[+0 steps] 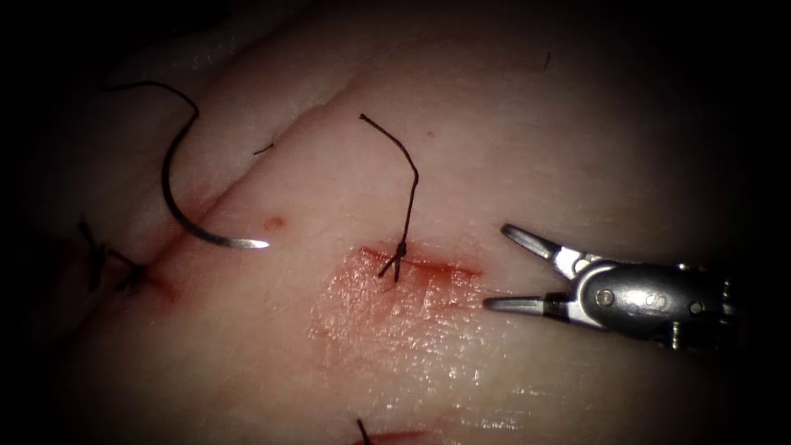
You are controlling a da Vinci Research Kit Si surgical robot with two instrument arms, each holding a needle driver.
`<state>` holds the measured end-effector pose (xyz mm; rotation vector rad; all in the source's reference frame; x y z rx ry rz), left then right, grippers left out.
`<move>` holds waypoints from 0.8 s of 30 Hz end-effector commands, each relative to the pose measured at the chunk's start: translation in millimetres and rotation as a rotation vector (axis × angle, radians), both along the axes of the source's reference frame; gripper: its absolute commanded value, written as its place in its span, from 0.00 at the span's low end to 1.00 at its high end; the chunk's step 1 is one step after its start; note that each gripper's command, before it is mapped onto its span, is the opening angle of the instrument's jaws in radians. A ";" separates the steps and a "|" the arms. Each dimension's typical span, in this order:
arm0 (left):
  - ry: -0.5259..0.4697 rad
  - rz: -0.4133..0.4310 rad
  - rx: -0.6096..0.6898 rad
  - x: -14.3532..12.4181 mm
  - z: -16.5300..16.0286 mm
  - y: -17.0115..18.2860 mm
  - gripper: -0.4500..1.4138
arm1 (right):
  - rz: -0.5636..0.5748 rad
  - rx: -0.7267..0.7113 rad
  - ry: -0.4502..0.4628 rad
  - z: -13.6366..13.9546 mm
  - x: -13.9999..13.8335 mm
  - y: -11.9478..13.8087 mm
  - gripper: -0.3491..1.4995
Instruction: Wound Closure
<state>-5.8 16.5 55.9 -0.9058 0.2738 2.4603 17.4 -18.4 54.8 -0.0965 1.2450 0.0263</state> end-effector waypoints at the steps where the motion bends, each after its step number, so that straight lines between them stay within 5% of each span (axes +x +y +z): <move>1: 0.030 0.002 -0.022 0.3 0.1 1.0 0.99 | -0.002 -0.008 0.002 0.4 0.7 0.2 0.87; 8: 0.103 -0.008 -0.057 4.2 -3.2 5.2 0.99 | -0.001 -0.014 0.003 0.5 0.7 0.3 0.88; 24: 0.116 -0.045 -0.133 0.2 -15.1 11.1 0.92 | -0.004 -0.013 -0.002 0.5 0.8 0.3 0.88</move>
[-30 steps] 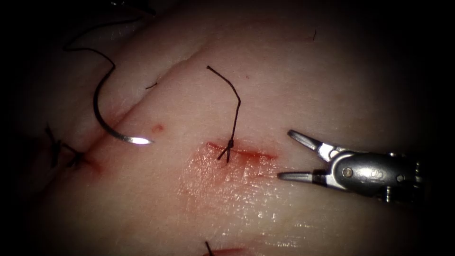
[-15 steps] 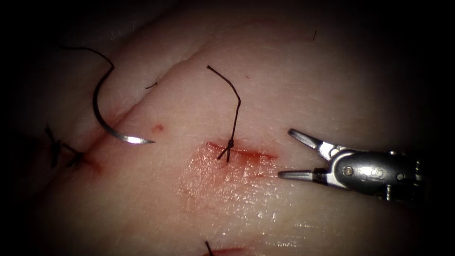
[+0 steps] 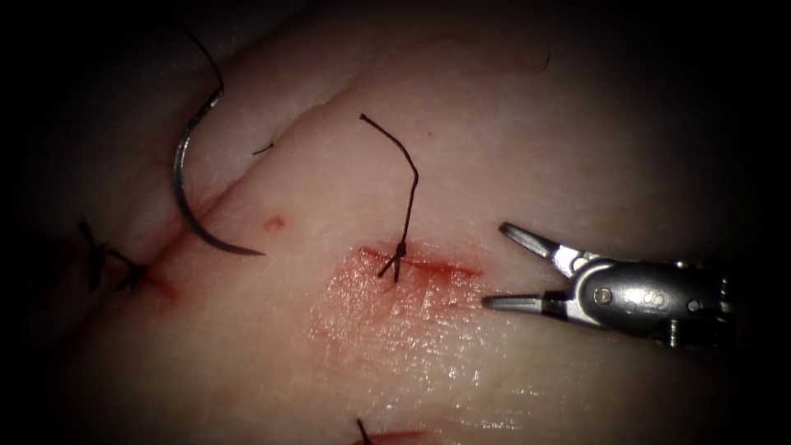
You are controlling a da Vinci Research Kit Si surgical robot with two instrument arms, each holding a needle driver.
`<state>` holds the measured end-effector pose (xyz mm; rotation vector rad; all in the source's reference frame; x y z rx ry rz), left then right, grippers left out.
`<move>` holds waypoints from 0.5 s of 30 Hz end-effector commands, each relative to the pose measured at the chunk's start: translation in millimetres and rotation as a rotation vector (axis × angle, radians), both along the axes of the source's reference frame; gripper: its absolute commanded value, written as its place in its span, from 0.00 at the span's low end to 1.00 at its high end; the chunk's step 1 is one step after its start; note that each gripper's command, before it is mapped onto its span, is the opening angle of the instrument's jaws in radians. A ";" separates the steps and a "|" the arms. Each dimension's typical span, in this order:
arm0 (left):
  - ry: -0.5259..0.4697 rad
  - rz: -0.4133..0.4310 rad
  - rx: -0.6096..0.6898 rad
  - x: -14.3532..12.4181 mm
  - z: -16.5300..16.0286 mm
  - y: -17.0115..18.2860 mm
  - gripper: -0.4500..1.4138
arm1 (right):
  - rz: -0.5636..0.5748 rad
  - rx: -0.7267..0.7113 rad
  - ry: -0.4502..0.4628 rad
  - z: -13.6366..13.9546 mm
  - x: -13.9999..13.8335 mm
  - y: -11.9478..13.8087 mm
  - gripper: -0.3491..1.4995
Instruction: Wound Closure
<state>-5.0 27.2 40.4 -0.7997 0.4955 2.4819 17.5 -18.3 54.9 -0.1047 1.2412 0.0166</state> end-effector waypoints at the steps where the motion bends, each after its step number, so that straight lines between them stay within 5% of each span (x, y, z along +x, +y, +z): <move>1: 0.001 -0.009 -0.010 -0.7 -0.1 0.1 0.90 | -0.002 -0.002 0.002 0.4 0.7 0.2 0.88; 7: 0.003 -0.012 -0.022 -0.9 -0.2 -1.1 0.89 | -0.001 -0.002 0.001 0.4 0.9 0.2 0.88; 15: -0.025 0.016 -0.030 -2.3 3.4 -8.5 0.88 | 0.003 -0.002 -0.002 -0.2 1.3 -0.2 0.88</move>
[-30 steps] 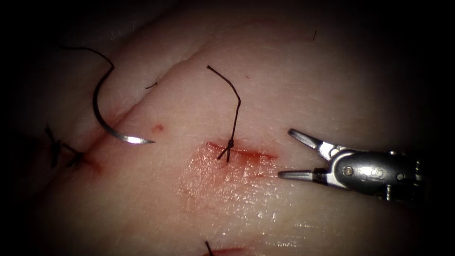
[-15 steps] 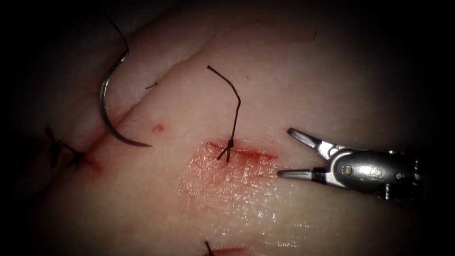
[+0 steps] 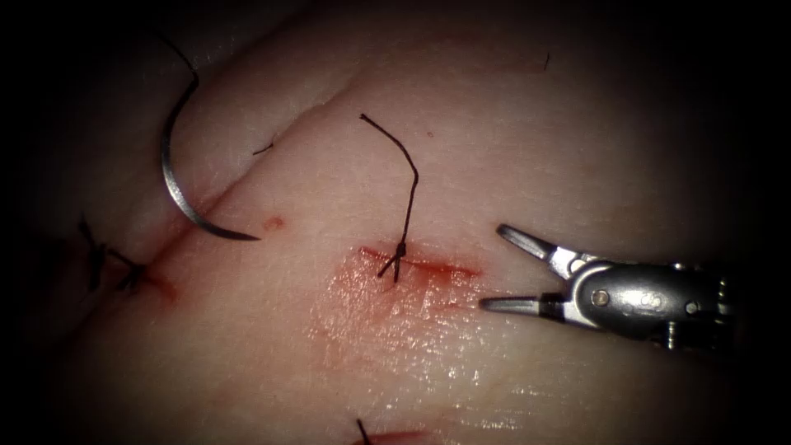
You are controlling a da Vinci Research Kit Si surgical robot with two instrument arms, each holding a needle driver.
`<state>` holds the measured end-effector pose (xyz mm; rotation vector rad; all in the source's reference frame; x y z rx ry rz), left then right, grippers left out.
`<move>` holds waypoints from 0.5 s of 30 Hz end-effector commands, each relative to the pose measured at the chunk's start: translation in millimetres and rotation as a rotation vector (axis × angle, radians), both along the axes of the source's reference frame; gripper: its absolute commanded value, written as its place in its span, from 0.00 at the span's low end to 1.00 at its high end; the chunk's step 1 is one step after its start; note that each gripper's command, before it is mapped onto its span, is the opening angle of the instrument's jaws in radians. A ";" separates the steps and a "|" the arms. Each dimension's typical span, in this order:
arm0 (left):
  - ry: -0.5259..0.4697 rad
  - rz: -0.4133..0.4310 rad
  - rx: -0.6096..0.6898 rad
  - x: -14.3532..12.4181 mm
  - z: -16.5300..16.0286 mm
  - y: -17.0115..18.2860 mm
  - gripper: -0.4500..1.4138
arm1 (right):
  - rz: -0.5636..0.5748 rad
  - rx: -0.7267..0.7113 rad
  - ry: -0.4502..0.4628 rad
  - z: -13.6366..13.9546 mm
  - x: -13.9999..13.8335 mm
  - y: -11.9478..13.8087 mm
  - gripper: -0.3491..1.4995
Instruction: Wound Closure
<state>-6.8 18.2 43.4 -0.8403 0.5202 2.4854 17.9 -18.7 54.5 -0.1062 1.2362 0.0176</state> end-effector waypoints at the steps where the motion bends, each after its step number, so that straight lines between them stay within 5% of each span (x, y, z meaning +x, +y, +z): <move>1: -0.017 0.010 0.004 -0.9 1.0 -0.7 0.88 | 0.002 0.000 0.003 0.1 0.9 0.1 0.88; 15: -0.111 0.226 0.095 -8.3 7.4 -15.7 0.86 | 0.003 0.002 0.003 -0.3 1.0 0.0 0.89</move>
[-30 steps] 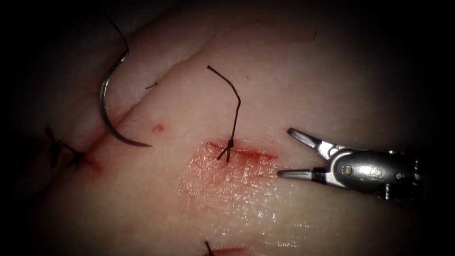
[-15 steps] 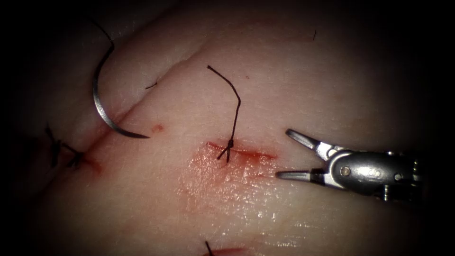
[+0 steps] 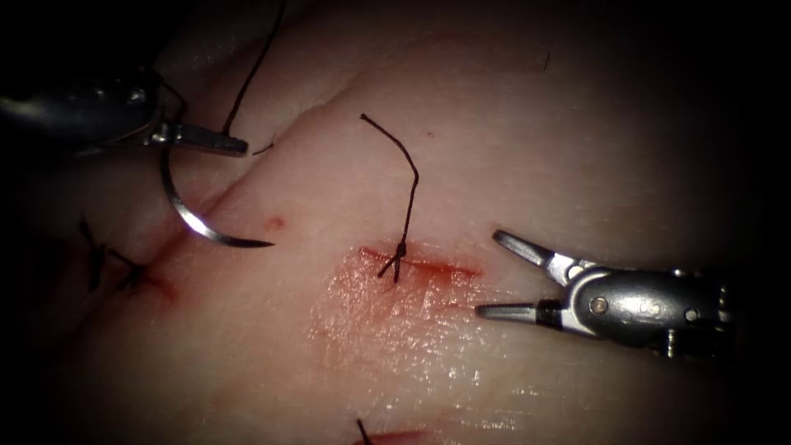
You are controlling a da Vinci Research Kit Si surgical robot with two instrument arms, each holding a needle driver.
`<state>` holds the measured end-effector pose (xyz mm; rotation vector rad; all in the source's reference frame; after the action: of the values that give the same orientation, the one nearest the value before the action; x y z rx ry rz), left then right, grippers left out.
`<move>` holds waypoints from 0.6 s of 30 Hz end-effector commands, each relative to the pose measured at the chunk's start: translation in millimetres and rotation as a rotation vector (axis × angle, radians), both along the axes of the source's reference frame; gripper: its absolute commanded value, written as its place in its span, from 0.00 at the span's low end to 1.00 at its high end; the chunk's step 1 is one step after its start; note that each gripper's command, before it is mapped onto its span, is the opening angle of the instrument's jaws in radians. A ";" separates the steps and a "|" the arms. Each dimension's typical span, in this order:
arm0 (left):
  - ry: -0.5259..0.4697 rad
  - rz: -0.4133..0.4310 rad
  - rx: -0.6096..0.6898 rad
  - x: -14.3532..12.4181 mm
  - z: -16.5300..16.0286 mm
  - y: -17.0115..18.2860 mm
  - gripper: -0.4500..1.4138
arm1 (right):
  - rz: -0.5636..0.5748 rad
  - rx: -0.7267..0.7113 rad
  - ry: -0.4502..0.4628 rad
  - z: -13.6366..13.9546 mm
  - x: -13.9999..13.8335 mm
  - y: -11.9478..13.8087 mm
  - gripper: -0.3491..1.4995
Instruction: Wound Closure
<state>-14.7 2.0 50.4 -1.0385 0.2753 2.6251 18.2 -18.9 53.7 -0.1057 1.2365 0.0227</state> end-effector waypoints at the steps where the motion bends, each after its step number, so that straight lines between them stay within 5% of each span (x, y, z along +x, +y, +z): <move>1: -0.006 0.012 0.001 -1.2 0.7 -0.5 0.86 | -0.001 -0.002 0.002 0.5 0.7 0.2 0.89; 7: -0.004 0.028 0.029 -3.2 2.9 -4.1 0.86 | -0.001 -0.003 0.002 0.5 0.8 0.0 0.89; 18: 0.051 -0.047 0.004 -0.6 9.6 -5.7 0.85 | -0.006 -0.006 0.002 0.7 1.1 -0.3 0.88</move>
<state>-14.6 -3.7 60.1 -0.9512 0.3033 2.6077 18.5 -19.4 54.0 -0.1072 1.2362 0.0179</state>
